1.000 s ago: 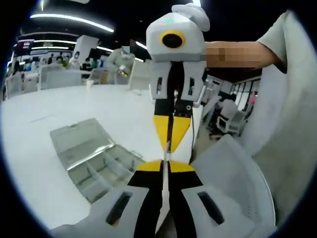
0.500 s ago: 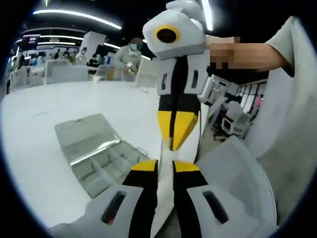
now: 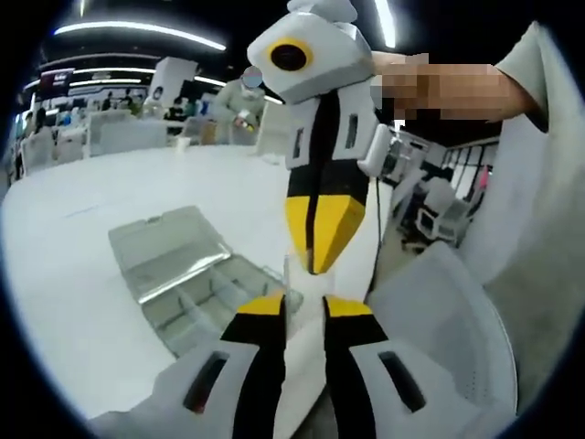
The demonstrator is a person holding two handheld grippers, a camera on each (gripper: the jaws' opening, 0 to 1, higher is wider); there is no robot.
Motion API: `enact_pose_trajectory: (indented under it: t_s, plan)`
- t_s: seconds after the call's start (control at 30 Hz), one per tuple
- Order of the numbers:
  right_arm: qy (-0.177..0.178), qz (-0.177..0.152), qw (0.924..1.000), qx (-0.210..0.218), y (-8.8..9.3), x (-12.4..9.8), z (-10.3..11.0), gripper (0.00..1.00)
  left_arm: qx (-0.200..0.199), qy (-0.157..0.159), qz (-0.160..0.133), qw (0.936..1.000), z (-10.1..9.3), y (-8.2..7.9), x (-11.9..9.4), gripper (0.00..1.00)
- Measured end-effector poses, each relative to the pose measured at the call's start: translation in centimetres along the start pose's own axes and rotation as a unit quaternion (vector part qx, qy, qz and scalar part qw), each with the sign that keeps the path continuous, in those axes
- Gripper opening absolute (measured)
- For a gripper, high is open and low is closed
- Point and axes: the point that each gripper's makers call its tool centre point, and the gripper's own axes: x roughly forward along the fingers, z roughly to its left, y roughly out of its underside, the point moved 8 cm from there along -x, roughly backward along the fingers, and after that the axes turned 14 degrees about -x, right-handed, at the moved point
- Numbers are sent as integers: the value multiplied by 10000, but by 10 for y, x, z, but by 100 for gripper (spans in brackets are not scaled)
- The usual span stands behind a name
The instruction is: Insert the divider into the dual guide fixture by aligning both edges with the guide slots and pushing it downward to the bottom, including one-sided entry, uneven engagement, binding, and posture correction.
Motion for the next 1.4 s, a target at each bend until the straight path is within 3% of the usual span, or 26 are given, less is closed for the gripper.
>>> enact_pose_trajectory:
  t_s: [0.17, 0.43, 0.73, 0.9, 1.4]
  plan:
    - [46, 34, 9999, -145, -2, 1, -1, 0, 48, -64, 10, 10000, 1, -2, 0, 14]
    - [439, 274, 9980, -351, 2, -1, -15, 0, 78, -326, 36, 9994, 12, -4, -8, 28]
    - [816, 454, 9938, -596, 0, 0, -27, 0, 176, -397, 113, 9990, 17, -2, -13, 36]
    - [1107, 671, 9885, -787, 0, 1, -36, 0, 184, -445, 129, 9988, 18, -1, -16, 42]
    - [1376, 1076, 9761, -1294, -5, 13, -47, 0, 154, -604, 124, 9980, 21, -1, -26, 51]
